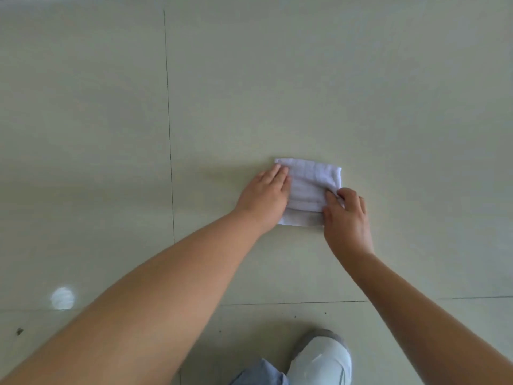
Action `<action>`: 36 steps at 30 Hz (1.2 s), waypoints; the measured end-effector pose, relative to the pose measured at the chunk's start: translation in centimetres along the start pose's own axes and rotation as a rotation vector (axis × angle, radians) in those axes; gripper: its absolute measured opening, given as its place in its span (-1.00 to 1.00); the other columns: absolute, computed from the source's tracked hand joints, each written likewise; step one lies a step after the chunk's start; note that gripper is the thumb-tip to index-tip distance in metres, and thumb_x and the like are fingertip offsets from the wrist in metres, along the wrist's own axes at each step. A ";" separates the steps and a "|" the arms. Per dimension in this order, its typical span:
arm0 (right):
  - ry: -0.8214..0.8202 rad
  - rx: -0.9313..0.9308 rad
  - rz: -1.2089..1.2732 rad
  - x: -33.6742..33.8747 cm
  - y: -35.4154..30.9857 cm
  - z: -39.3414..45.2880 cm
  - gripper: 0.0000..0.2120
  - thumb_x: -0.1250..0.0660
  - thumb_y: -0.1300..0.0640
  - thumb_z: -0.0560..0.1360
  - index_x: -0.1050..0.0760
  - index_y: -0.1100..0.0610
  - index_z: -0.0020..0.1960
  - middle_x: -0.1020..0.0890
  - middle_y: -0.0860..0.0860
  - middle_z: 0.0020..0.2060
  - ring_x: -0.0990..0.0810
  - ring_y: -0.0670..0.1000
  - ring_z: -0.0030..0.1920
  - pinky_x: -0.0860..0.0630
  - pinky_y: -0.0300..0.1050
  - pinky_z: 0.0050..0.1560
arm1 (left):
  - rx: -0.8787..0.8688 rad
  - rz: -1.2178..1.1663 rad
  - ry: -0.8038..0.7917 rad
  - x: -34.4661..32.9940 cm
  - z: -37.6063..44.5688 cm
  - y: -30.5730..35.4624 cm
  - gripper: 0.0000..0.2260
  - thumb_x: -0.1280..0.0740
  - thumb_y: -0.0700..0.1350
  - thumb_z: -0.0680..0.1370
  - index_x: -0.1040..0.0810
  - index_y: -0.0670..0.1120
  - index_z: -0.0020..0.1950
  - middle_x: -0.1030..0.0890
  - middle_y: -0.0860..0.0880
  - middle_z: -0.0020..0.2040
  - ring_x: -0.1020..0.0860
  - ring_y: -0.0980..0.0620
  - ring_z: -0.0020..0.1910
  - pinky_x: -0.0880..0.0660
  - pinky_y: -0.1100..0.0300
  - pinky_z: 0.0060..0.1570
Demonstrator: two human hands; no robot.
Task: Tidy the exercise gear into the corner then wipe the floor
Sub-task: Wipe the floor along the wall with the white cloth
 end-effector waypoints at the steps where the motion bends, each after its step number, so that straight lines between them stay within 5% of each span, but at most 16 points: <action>1: 0.030 -0.061 0.007 1.1 1.6 0.4 -0.72 -0.36 0.43 0.31 -0.57 0.41 0.03 -0.59 0.37 -0.06 -0.57 0.42 -0.10 -0.57 0.19 -0.12 | -0.007 -0.005 0.025 1.2 1.6 1.3 -0.57 -0.06 -0.17 0.31 -0.74 -0.21 -0.22 -0.74 -0.12 -0.16 -0.73 -0.03 -0.15 -0.62 0.20 -0.25; 3: 0.109 -0.154 0.033 3.0 4.0 1.6 -0.72 -0.29 0.43 0.36 -0.55 0.43 0.06 -0.56 0.41 0.00 -0.54 0.45 -0.03 -0.54 0.21 -0.05 | 0.008 -0.026 -0.020 2.7 4.8 2.7 -0.59 -0.06 -0.23 0.47 -0.64 -0.30 0.11 -0.63 -0.23 0.17 -0.60 -0.06 0.21 -0.52 0.19 0.15; 4: 0.154 -0.194 0.033 3.8 4.8 2.4 -0.70 -0.24 0.43 0.43 -0.52 0.42 0.14 -0.52 0.40 0.10 -0.49 0.43 0.09 -0.50 0.17 0.08 | 0.014 -0.001 0.005 2.5 6.6 3.2 -0.60 0.00 -0.26 0.58 -0.41 -0.36 0.35 -0.40 -0.28 0.40 -0.37 -0.10 0.43 -0.31 0.13 0.39; 5: 0.185 -0.226 0.025 4.5 5.1 3.5 -0.67 -0.18 0.42 0.49 -0.45 0.39 0.24 -0.45 0.36 0.22 -0.40 0.38 0.23 -0.41 0.10 0.23 | 0.012 0.010 -0.048 2.1 7.8 3.5 -0.59 0.06 -0.27 0.64 -0.16 -0.34 0.49 -0.15 -0.26 0.53 -0.13 -0.12 0.54 -0.07 0.08 0.49; 7: 0.180 -0.271 0.033 4.8 5.5 6.0 -0.58 -0.10 0.39 0.55 -0.28 0.32 0.40 -0.27 0.26 0.41 -0.20 0.24 0.41 -0.17 -0.01 0.42 | 0.072 -0.005 -0.095 2.5 9.8 2.6 -0.57 0.14 -0.25 0.66 0.02 -0.29 0.54 0.03 -0.21 0.57 0.05 -0.13 0.56 0.09 0.04 0.51; 11: 0.164 -0.249 0.072 5.6 2.9 11.8 -0.55 -0.05 0.25 0.61 -0.15 0.20 0.49 -0.18 0.10 0.49 -0.12 0.05 0.49 -0.02 -0.34 0.40 | 0.187 -0.005 0.052 5.0 11.3 -1.8 -0.53 0.24 -0.21 0.63 -0.03 -0.28 0.53 -0.02 -0.20 0.56 0.02 -0.12 0.56 0.05 0.04 0.51; 20: -0.060 -0.039 0.185 -0.1 -8.5 13.2 -0.52 0.04 0.29 0.62 -0.02 0.16 0.52 0.05 0.03 0.55 0.15 0.01 0.55 0.22 -0.28 0.45 | 0.370 -0.073 0.021 3.4 3.7 -13.0 -0.54 -0.02 -0.16 0.66 -0.05 -0.24 0.54 -0.03 -0.18 0.57 -0.01 -0.09 0.56 0.03 0.11 0.50; 22: -0.085 -0.044 0.189 -1.4 -8.8 10.8 -0.50 0.06 0.33 0.60 0.01 0.15 0.53 0.08 0.01 0.55 0.17 0.00 0.54 0.23 -0.28 0.46 | 0.347 -0.117 0.051 3.1 1.9 -12.6 -0.57 -0.10 -0.21 0.63 -0.20 -0.29 0.49 -0.19 -0.25 0.52 -0.17 -0.15 0.53 -0.13 0.10 0.48; 24: -0.095 -0.069 0.174 -2.1 -7.7 8.0 -0.47 0.07 0.37 0.59 0.04 0.15 0.53 0.11 0.00 0.55 0.20 -0.01 0.54 0.24 -0.31 0.44 | 0.221 -0.048 0.127 3.2 1.1 -10.5 -0.65 -0.24 -0.23 0.45 -0.57 -0.37 0.17 -0.58 -0.34 0.19 -0.58 -0.25 0.19 -0.54 0.02 0.13; 25: -0.095 -0.089 0.164 -2.4 -6.7 6.6 -0.46 0.07 0.38 0.59 0.06 0.15 0.53 0.13 0.00 0.54 0.21 0.00 0.54 0.25 -0.34 0.41 | 0.174 0.021 0.144 3.0 0.8 -9.4 -0.66 -0.25 -0.17 0.36 -0.67 -0.34 -0.03 -0.68 -0.29 0.00 -0.68 -0.22 -0.02 -0.62 0.02 -0.12; 27: -0.089 -0.153 0.141 -2.7 -3.9 3.5 -0.46 0.06 0.39 0.59 0.07 0.18 0.53 0.16 -0.02 0.53 0.22 0.02 0.54 0.27 -0.31 0.42 | 0.085 0.059 0.128 2.0 0.5 -6.4 -0.62 -0.16 -0.11 0.30 -0.72 -0.27 -0.19 -0.73 -0.19 -0.15 -0.72 -0.13 -0.17 -0.63 0.08 -0.29; 30: -0.040 -0.308 0.113 -2.0 1.2 -1.0 -0.49 0.03 0.41 0.59 0.00 0.24 0.51 0.12 0.01 0.52 0.18 0.09 0.55 0.18 -0.22 0.49 | -0.120 -0.013 0.079 0.1 1.2 0.6 -0.57 -0.07 -0.14 0.31 -0.74 -0.18 -0.20 -0.74 -0.09 -0.15 -0.73 -0.03 -0.15 -0.63 0.19 -0.22; 32: -0.013 -0.399 0.092 -1.0 4.1 -2.6 -0.53 0.02 0.38 0.60 -0.03 0.27 0.50 0.04 0.09 0.53 0.15 0.10 0.55 0.08 -0.18 0.50 | -0.166 -0.039 0.082 0.9 2.3 4.6 -0.56 -0.06 -0.19 0.38 -0.72 -0.21 -0.07 -0.72 -0.12 -0.01 -0.69 -0.02 0.03 -0.59 0.22 0.00; 34: -0.005 -0.419 0.066 0.1 5.7 -1.7 -0.55 0.02 0.36 0.61 -0.05 0.28 0.50 0.01 0.12 0.53 0.13 0.11 0.55 0.05 -0.12 0.51 | -0.128 -0.062 0.041 1.6 4.8 6.3 -0.53 0.09 -0.28 0.54 -0.39 -0.39 0.35 -0.39 -0.28 0.41 -0.33 -0.13 0.45 -0.25 0.12 0.43; 36: 0.003 -0.394 0.053 1.7 6.1 1.1 -0.54 0.03 0.36 0.61 -0.06 0.27 0.50 0.01 0.13 0.54 0.13 0.10 0.55 0.08 -0.14 0.50 | -0.050 -0.062 -0.063 1.9 7.0 5.6 -0.50 0.28 -0.27 0.58 -0.03 -0.38 0.50 -0.05 -0.27 0.55 0.00 -0.17 0.55 0.07 0.04 0.51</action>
Point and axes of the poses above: each hand's wrist, its own z-axis towards the middle knuckle, its own x-axis out of the back of the hand, y = z × x, the point moved 10 cm from there along z, towards the middle knuckle
